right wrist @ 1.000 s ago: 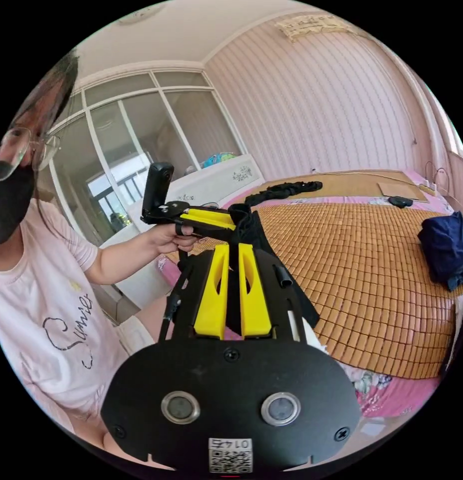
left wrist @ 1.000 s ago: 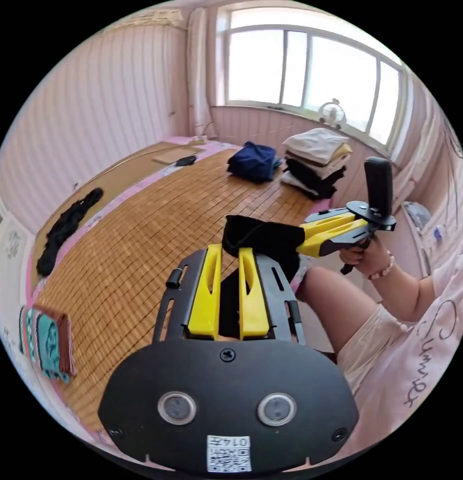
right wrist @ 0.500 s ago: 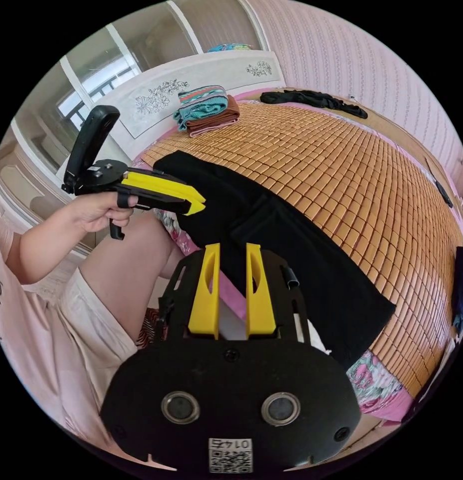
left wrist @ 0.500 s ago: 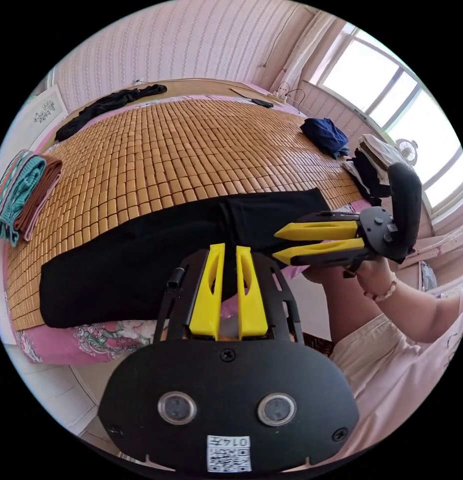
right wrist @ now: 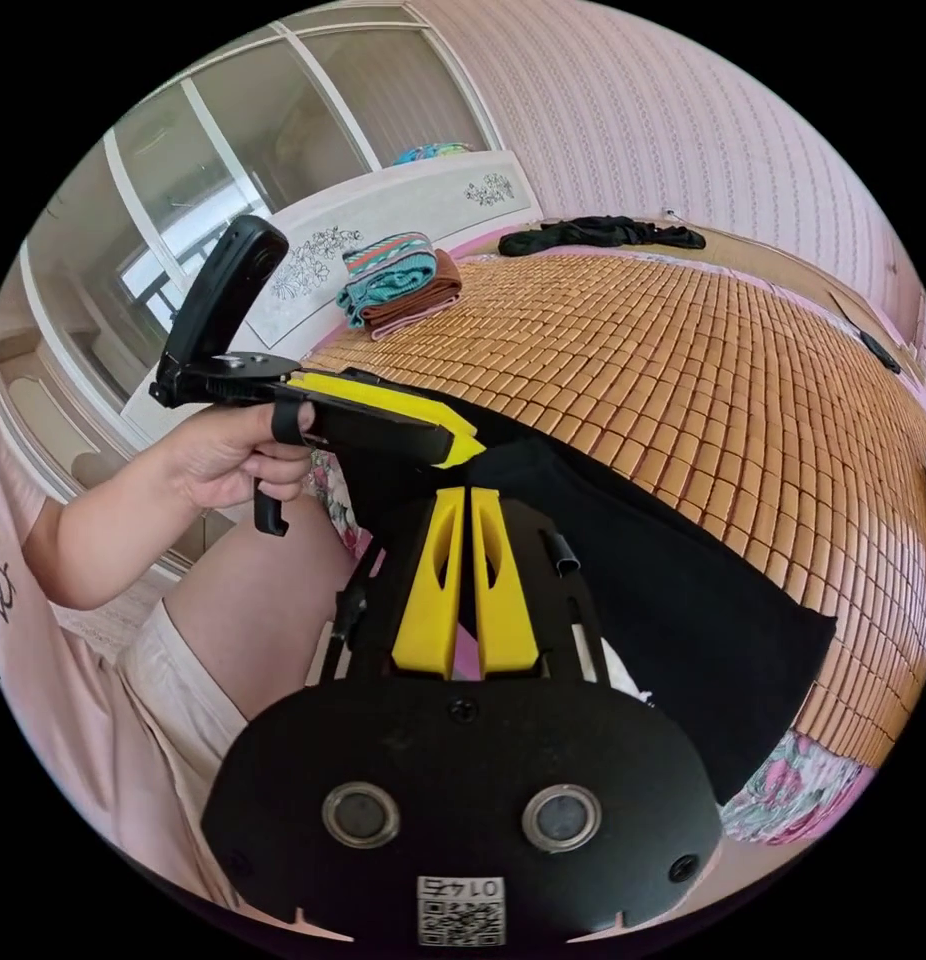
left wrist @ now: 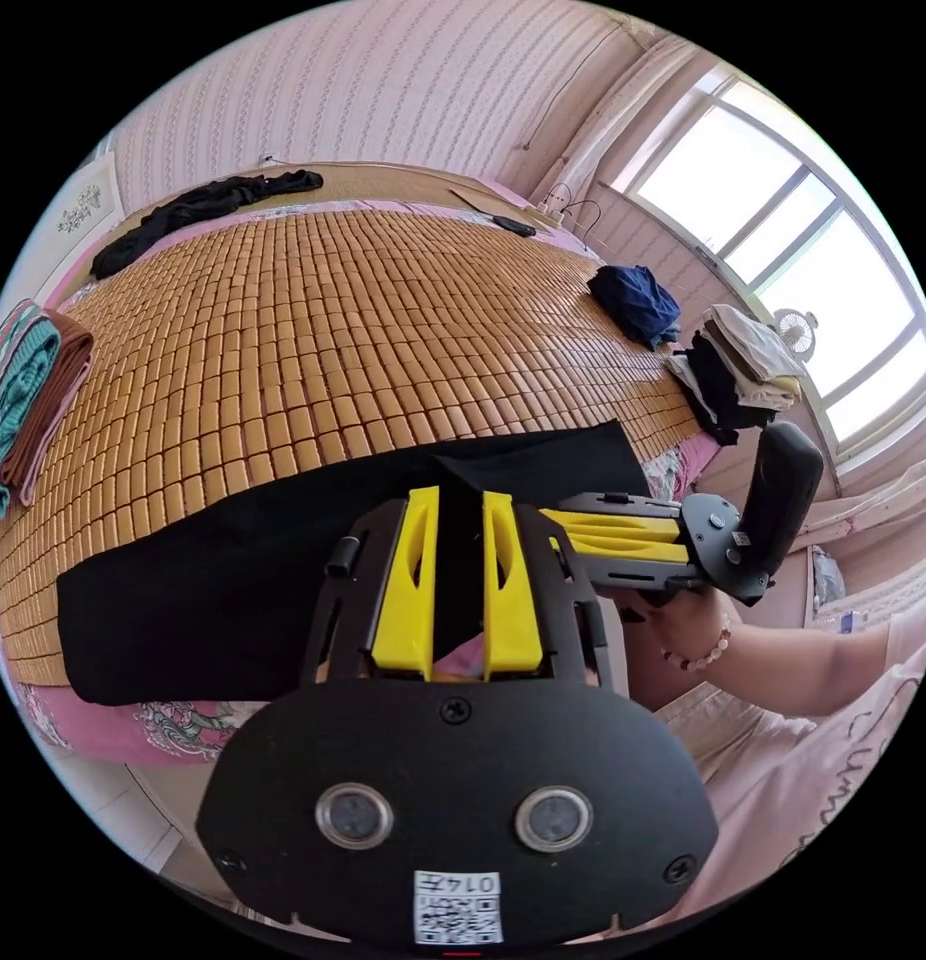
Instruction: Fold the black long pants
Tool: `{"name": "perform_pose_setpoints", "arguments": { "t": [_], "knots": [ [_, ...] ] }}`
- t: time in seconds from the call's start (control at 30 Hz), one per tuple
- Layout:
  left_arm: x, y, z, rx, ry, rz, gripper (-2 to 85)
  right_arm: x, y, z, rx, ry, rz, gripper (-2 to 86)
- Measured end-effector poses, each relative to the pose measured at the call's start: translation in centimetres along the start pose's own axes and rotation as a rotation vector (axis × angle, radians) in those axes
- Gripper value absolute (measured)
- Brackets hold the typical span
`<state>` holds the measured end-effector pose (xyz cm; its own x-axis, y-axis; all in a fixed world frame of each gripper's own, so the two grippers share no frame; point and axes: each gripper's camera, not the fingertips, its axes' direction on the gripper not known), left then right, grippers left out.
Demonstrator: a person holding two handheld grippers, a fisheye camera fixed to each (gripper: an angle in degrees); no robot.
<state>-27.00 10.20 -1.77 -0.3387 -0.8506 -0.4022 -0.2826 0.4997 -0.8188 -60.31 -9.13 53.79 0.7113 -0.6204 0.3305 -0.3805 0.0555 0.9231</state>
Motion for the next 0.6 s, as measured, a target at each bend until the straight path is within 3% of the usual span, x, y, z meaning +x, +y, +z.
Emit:
{"name": "perform_pose_setpoints", "arguments": {
  "t": [0.17, 0.27, 0.33, 0.6],
  "knots": [
    [-1.6, 1.5, -1.6, 0.016, -0.037, -0.013, 6.9, -1.4, -0.8, 3.0, -0.015, -0.015, -0.042, 1.5],
    [-2.7, 2.5, -0.4, -0.037, -0.07, -0.037, 6.7, -1.1, -1.1, 6.9, -0.18, 0.058, -0.041, 3.7],
    [-3.0, 2.9, 1.3, -0.092, -0.052, -0.048, 7.0, -1.1, -1.5, 7.0, -0.174, 0.016, -0.013, 6.3],
    [-1.1, 2.6, 6.2, -0.202, -0.108, -0.001, 7.7, -2.8, -2.4, 9.1, -0.211, 0.155, -0.066, 8.6]
  ]
}}
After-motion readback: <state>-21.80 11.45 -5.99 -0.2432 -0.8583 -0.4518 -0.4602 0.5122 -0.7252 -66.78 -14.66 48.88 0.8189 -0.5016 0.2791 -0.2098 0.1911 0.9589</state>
